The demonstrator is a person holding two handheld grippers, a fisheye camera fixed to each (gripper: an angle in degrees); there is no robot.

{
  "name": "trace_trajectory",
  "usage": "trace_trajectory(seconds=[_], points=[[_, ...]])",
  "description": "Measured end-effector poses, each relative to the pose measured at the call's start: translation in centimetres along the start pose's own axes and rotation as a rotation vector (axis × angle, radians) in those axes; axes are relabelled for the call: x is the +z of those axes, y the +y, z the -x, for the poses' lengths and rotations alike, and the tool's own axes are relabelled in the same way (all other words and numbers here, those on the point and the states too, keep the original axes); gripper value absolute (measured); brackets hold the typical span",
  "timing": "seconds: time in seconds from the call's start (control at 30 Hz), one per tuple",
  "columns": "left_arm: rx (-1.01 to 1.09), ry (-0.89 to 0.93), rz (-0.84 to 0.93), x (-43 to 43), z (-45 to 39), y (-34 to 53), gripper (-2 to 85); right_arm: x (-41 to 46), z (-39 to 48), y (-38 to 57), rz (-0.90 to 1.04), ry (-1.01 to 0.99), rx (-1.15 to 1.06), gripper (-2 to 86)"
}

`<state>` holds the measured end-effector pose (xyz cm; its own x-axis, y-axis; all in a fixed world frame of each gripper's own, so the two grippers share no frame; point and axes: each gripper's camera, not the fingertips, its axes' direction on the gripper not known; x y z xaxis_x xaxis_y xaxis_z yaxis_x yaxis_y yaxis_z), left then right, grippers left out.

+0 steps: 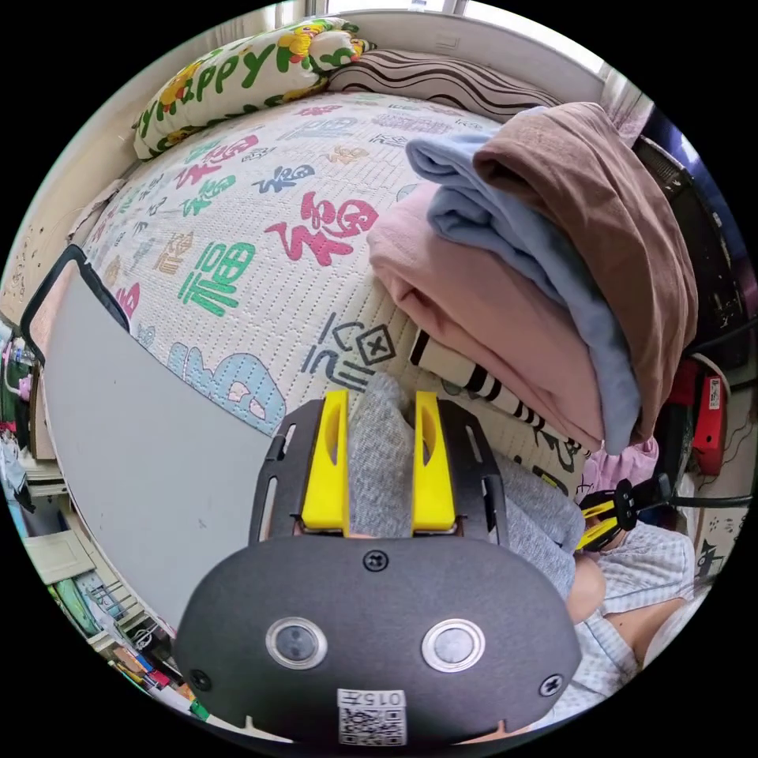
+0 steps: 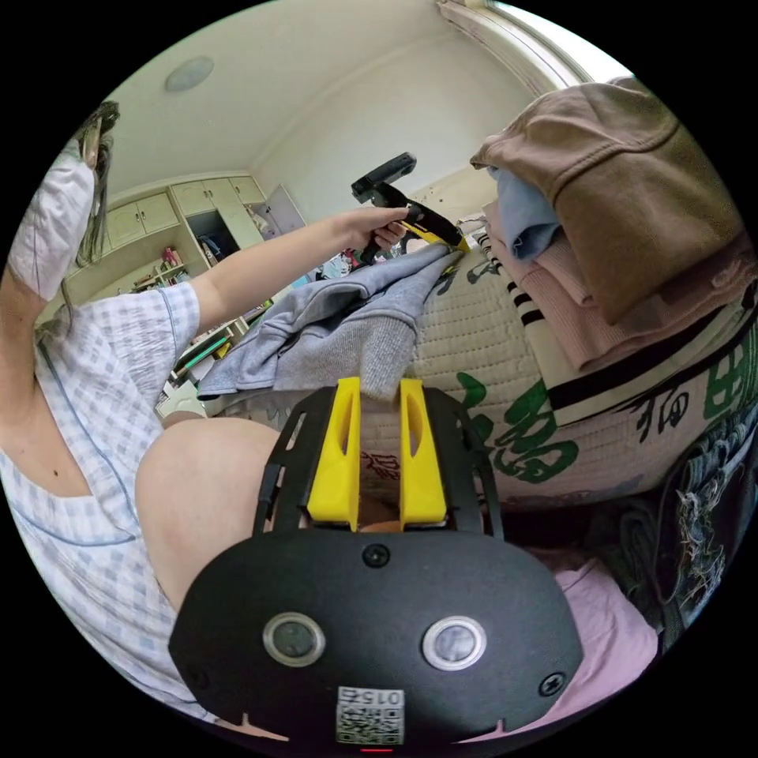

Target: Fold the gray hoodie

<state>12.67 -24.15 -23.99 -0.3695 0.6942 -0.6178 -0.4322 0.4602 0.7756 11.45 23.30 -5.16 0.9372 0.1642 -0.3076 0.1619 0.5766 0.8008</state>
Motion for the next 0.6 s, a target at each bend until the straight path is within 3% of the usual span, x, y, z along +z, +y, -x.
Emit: trace_trajectory(seconds=[0.27,0.47,0.6], points=[[-0.012,0.035,-0.12,-3.2,2.3,2.7,6.0,-2.5,-1.0,0.3,-0.066,0.026,0.015,4.0],[-0.068,0.156,-0.452,-13.1,6.1,9.1,5.1,-6.3,2.2,-2.3,-0.154,0.193,-0.133,3.9],[-0.058,0.236,-0.692,-20.5,9.5,18.5,5.1,-7.4,8.7,-5.2,-0.175,0.127,-0.342,4.0]])
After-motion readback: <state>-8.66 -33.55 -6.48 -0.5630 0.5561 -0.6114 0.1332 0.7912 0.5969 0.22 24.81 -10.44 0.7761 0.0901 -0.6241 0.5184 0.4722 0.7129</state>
